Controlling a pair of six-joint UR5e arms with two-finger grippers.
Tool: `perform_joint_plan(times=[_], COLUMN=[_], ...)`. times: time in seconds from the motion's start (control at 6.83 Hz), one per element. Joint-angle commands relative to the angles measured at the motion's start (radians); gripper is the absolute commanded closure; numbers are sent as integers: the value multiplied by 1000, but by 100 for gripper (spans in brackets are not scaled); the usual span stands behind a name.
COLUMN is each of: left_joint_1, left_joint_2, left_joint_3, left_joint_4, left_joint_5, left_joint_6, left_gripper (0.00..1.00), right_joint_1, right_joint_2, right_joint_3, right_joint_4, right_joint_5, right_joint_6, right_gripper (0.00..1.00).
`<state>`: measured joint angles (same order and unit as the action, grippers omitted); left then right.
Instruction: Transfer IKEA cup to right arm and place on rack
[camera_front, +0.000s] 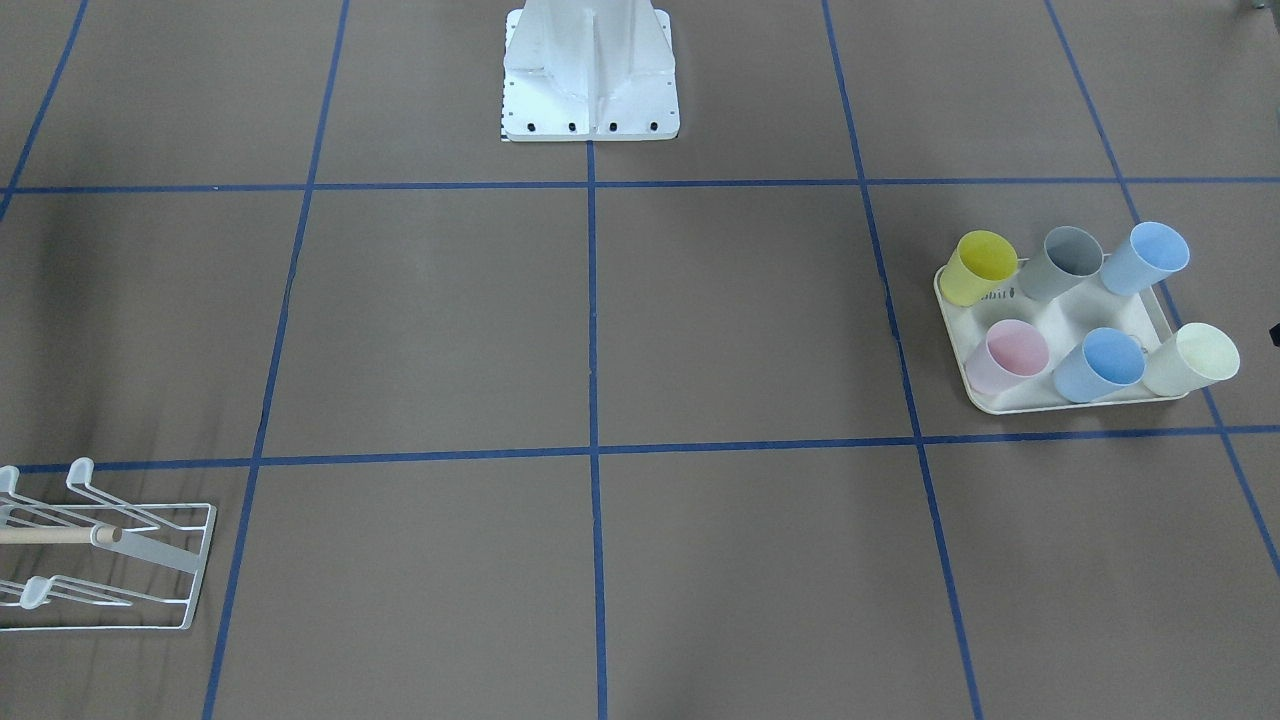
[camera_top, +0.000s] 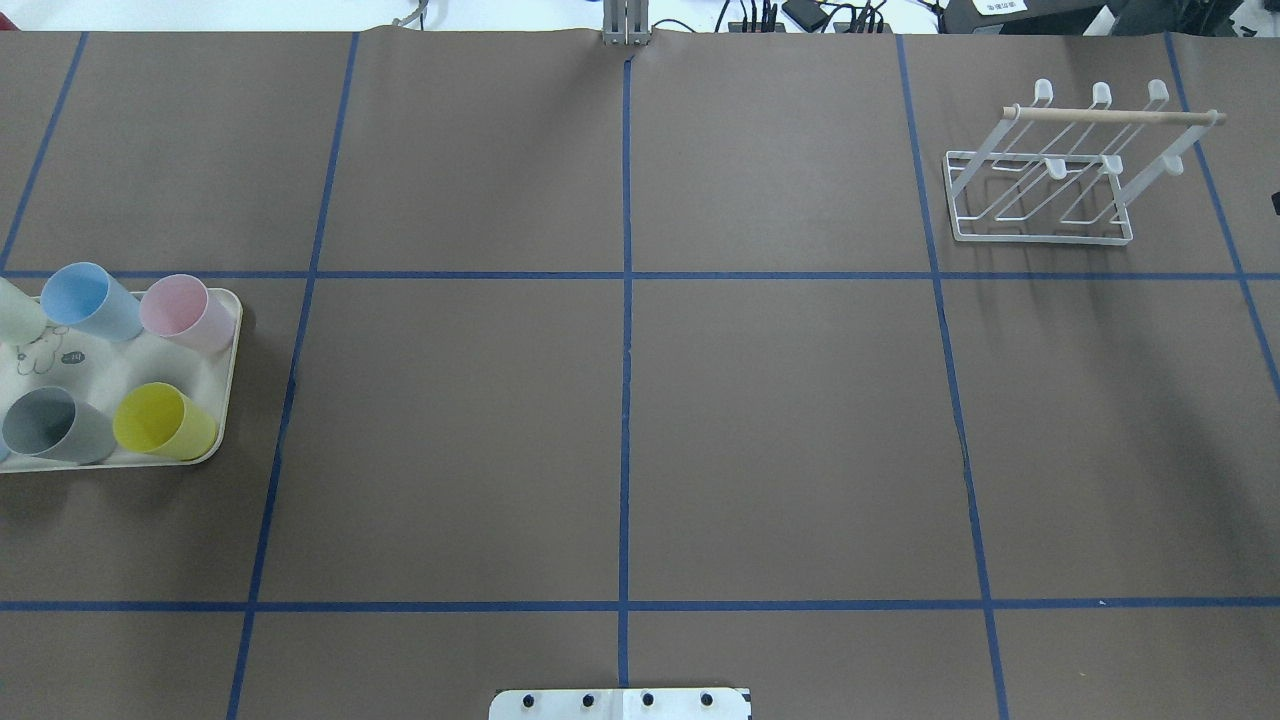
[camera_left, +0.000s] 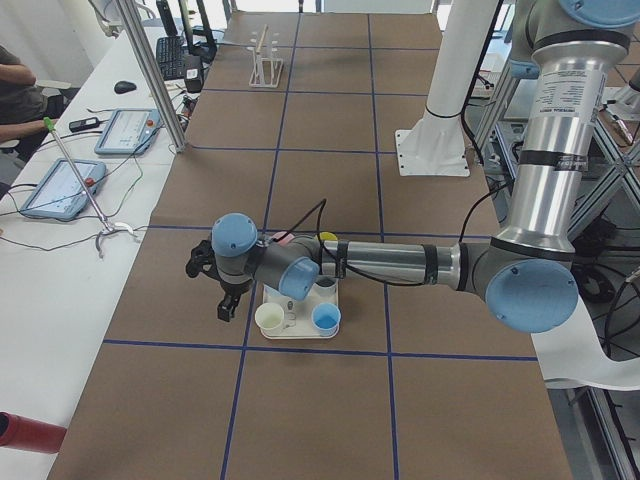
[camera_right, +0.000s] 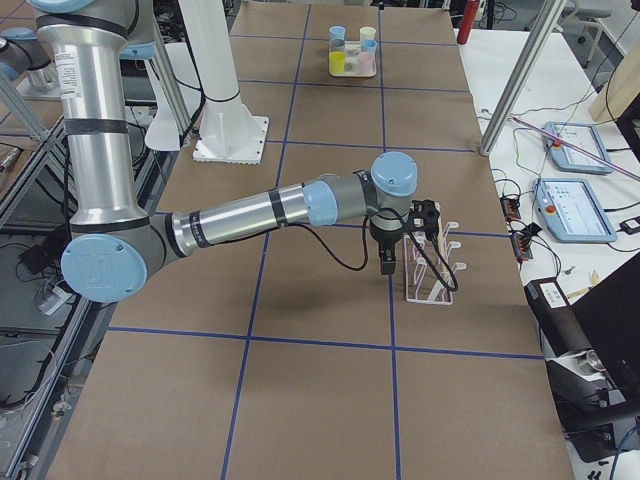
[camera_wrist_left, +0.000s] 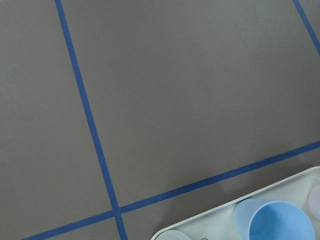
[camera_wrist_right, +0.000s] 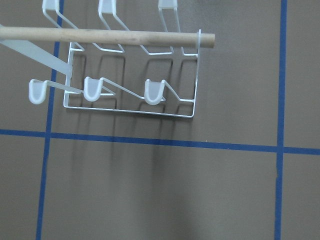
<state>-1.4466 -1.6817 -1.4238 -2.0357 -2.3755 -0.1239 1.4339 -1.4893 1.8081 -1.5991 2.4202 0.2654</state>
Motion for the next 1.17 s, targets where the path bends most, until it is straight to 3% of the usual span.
perform_joint_plan(times=[0.0,0.29,0.88,1.02], left_joint_1=[35,113,126,126], left_joint_2=[30,37,54,60], left_joint_3=[69,97,140,140], left_joint_4=[-128,-139,-196,-196], left_joint_5=[5,24,27,27], left_joint_6=[-110,-150,-148,-148], left_gripper=[0,1,1,9], right_joint_1=[-13,-13,-13,-13], right_joint_2=[1,3,3,4], right_joint_3=[25,33,40,40], right_joint_4=[-1,-1,-1,-1], right_joint_5=[13,34,34,34], right_joint_6=[25,25,25,25], right_gripper=[0,0,0,0])
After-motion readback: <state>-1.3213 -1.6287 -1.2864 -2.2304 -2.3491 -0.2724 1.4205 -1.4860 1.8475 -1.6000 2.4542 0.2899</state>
